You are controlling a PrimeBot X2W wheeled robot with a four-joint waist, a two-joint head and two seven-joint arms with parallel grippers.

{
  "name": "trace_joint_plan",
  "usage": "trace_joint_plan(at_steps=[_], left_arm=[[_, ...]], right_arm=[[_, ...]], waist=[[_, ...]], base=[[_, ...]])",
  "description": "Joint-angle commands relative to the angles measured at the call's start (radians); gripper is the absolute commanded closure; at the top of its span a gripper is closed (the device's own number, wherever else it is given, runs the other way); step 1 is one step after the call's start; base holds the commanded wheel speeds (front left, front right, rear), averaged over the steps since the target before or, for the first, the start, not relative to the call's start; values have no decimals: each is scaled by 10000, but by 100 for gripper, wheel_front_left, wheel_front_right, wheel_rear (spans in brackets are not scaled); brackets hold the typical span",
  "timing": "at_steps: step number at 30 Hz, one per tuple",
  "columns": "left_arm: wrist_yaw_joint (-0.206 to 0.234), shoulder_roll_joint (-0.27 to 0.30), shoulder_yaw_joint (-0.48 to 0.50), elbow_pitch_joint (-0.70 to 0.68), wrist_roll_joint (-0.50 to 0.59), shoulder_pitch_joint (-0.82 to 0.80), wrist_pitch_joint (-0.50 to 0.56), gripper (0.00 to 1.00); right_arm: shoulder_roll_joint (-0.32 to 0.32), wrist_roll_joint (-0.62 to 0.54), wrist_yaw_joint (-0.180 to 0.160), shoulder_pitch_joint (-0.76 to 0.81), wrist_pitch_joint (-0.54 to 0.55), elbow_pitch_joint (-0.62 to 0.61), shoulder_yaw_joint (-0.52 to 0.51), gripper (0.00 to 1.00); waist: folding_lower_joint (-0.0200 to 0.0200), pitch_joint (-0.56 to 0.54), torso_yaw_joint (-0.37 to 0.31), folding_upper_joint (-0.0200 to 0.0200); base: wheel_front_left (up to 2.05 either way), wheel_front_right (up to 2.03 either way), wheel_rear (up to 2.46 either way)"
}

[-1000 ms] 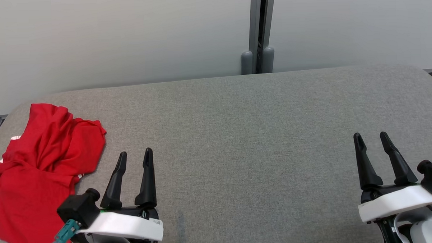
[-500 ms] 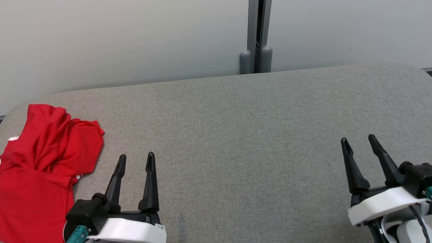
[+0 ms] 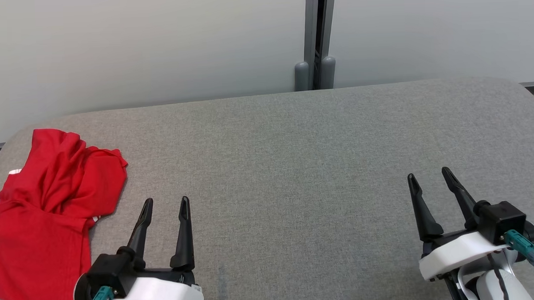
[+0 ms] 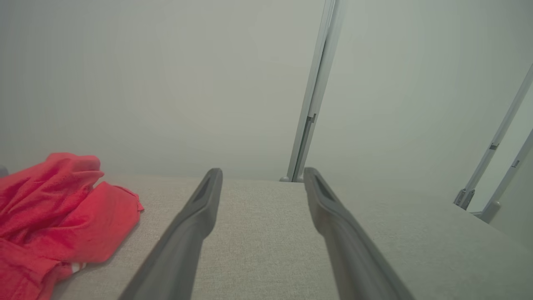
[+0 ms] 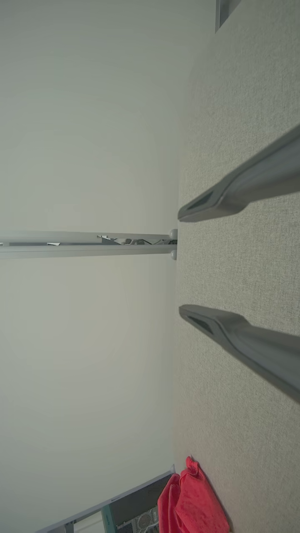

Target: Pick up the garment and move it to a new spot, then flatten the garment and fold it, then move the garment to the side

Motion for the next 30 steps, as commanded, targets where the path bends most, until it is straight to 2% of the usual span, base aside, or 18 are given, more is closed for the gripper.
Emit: trace_joint_plan(at_steps=[1, 9, 16, 30], left_arm=[[-20, 49, 48, -41, 236, 47, -51, 0], [-17, 53, 54, 69, 674, 131, -153, 0], [-53, 55, 83, 189, 810, 142, -224, 0], [-157, 55, 79, 372, 623, 56, -215, 0]], right_arm=[[-24, -206, 19, -152, -88, 69, 49, 0], [43, -458, 19, -316, -240, 306, 127, 0], [145, 547, 20, -362, -305, 482, 55, 0], [175, 1073, 20, -417, -305, 670, 32, 0]], waist=[[0, 1, -4, 0], [0, 15, -41, 0], [0, 17, -60, 0], [0, 16, -115, 0]], base=[[0, 0, 0], [0, 0, 0], [0, 0, 0], [0, 0, 0]])
